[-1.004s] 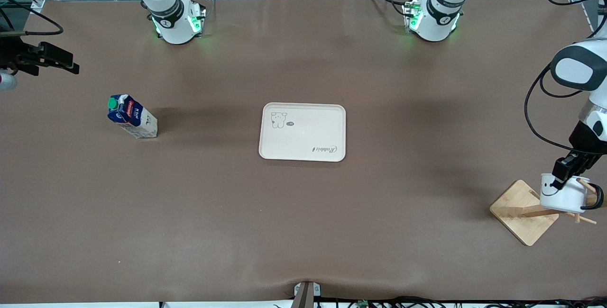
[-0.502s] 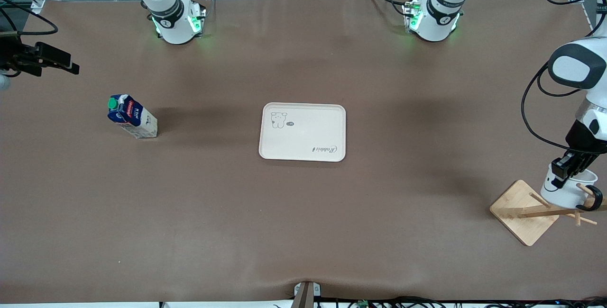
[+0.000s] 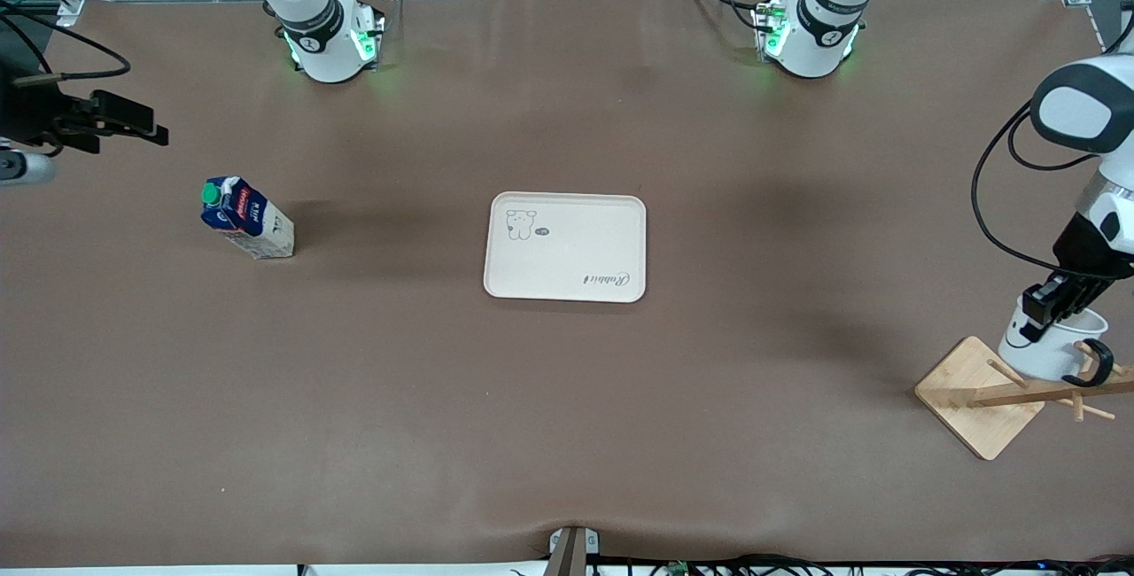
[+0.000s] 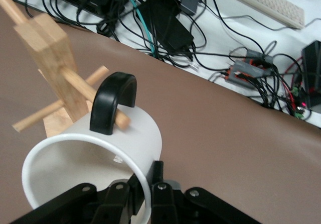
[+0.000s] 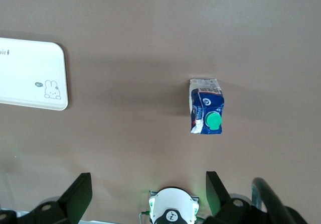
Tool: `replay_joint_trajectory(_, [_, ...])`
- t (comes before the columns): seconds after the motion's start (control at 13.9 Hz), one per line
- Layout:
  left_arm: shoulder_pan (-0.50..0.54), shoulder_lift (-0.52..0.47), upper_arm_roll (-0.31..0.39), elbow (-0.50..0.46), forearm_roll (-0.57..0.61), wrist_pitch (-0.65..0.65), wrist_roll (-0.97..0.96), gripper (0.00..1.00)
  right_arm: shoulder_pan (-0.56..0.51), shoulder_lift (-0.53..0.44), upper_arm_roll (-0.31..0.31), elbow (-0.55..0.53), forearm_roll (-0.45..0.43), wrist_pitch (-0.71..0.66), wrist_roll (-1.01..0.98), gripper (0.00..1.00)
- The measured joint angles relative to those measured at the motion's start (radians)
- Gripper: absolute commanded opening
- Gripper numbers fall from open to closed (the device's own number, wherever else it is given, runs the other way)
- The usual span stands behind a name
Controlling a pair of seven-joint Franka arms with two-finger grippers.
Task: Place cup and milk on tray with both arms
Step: 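Lift the mug off the stand while the right gripper reaches the carton, then carry the mug to the tray while the right gripper grasps the carton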
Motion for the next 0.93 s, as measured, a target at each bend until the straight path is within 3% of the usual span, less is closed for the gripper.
replay_joint_trajectory(0.22, [-0.002, -0.050, -0.034, 0.003, 0.000, -0.143, -0.049, 0.00, 0.003, 0.050, -0.001, -0.003, 0.000, -0.027, 0.000, 1.00])
replay_joint_trajectory(0.57, [-0.002, -0.090, -0.069, 0.006, 0.000, -0.245, -0.107, 0.00, 0.000, 0.091, -0.006, -0.003, -0.001, -0.049, -0.001, 1.00])
replay_joint_trajectory(0.93, [-0.007, -0.085, -0.177, 0.003, 0.002, -0.340, -0.293, 0.00, -0.008, 0.123, -0.012, -0.003, -0.003, -0.059, 0.021, 1.00])
